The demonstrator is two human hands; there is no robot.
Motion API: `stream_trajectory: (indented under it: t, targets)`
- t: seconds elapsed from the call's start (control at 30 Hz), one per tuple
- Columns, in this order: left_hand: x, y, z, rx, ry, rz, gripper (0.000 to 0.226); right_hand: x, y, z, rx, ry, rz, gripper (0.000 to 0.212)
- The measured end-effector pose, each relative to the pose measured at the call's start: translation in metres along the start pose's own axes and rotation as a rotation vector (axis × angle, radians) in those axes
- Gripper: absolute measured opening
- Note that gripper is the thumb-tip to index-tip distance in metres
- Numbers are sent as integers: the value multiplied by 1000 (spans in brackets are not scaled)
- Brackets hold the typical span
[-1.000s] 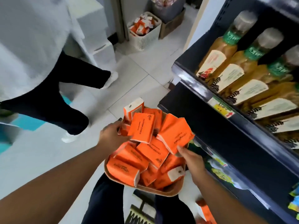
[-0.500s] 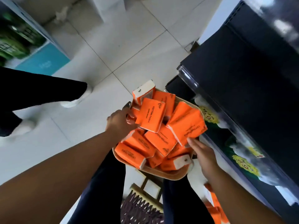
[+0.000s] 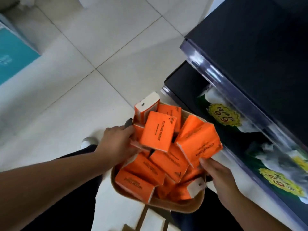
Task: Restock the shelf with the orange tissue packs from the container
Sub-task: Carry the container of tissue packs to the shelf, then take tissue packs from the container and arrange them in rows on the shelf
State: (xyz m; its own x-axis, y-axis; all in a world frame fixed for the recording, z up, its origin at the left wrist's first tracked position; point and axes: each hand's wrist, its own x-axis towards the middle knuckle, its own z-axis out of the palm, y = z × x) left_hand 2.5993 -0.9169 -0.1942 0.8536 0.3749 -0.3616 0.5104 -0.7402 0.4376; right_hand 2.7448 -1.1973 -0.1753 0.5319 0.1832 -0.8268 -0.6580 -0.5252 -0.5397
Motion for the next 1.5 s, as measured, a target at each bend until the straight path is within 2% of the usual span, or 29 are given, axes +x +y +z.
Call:
stream_trajectory:
  t: [0.07,0.13,0.27,0.37,0.47,0.73,0.93,1.03,1.1,1.2,1.23,1.37,1.43,1.5]
  targets:
    - [12,-2,5,31,5,111,54,12,8,-5,2,-6,21,46]
    - [22,-4,6,74,-49,144,58,22,13,-10,-15,7,30,31]
    - [37,-9,22,120,-53,249,99,42,21,-10,-131,16,-46,23]
    - [41,-4,38,258,-102,332,107,54,32,-9,-30,55,-107,12]
    - [39,-1,51,351,-141,322,100,55,41,-8,50,7,-158,21]
    - [32,10,70,435,-262,318,94,40,87,-13,153,48,-279,44]
    - [23,25,93,330,-408,175,78,42,119,-16,169,127,-301,44]
    - [13,29,95,264,-510,119,82,48,123,-29,90,119,-282,61]
    - [7,32,96,281,-516,109,77,49,122,-38,66,104,-287,71]
    - [5,34,99,307,-520,89,81,48,115,-43,40,53,-302,78]
    - [5,34,100,317,-524,83,83,47,111,-42,8,40,-287,86]
    - [6,36,105,259,-502,39,84,54,104,-42,-46,46,-161,141]
    - [5,33,113,178,-488,-1,87,57,99,-46,-92,73,-79,154]
    - [7,24,125,104,-401,-51,94,55,92,-48,-175,130,-68,157]
